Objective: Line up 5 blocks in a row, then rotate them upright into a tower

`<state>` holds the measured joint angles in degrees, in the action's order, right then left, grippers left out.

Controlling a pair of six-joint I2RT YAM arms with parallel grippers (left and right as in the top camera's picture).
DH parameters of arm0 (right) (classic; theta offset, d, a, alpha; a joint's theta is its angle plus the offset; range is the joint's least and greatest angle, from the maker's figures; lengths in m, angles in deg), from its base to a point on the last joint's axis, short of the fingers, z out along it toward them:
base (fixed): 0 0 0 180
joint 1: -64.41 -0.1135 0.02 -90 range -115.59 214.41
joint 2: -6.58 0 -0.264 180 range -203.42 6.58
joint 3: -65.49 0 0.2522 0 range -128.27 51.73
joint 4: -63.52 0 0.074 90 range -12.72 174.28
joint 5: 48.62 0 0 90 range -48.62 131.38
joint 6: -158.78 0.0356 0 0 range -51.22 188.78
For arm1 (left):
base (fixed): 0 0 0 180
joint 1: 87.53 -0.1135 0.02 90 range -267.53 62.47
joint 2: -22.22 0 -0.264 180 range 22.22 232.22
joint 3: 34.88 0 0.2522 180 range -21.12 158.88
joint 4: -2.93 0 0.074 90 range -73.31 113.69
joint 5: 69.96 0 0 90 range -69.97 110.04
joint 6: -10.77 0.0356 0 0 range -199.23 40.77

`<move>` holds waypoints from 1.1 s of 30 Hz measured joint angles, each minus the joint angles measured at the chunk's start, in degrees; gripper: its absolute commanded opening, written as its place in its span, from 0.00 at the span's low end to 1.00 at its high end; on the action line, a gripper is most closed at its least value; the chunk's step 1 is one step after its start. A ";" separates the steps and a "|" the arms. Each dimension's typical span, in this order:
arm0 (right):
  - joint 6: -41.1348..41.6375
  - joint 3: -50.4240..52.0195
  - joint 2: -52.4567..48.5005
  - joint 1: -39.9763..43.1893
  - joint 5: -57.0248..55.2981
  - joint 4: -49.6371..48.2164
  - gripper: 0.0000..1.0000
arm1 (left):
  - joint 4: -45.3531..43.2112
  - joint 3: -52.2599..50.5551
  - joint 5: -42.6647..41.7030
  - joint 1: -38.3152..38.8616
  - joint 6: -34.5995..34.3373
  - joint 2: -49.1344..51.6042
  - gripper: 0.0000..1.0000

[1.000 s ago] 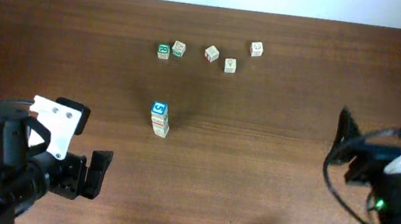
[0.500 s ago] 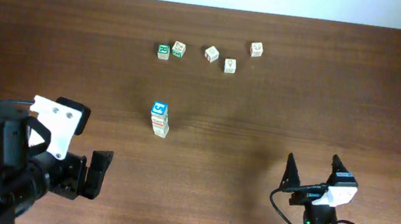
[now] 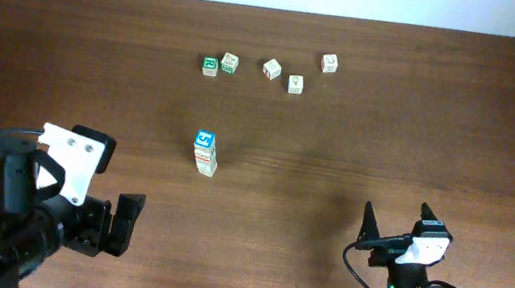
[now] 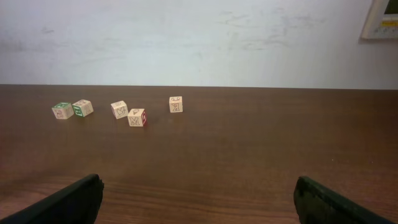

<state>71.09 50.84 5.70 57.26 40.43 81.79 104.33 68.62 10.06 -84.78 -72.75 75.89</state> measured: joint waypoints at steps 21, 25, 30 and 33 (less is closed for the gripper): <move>-0.59 0.04 0.09 0.02 0.04 -0.02 0.98 | -63.23 -53.27 9.68 -3.43 10.21 -32.85 0.99; -0.63 0.04 0.20 0.07 0.02 -0.04 0.98 | -75.34 -70.05 9.86 -4.42 12.66 -42.38 0.99; -0.79 0.04 0.26 0.07 0.07 -0.04 0.98 | -85.42 -85.68 10.03 -5.03 13.55 -51.87 0.99; -0.74 0.04 0.26 0.07 0.04 -0.04 0.98 | -83.58 -88.30 10.03 -5.03 13.94 -52.63 0.99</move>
<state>70.35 50.88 5.96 57.32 40.47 81.75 20.75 -19.69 20.09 -89.81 -58.81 23.26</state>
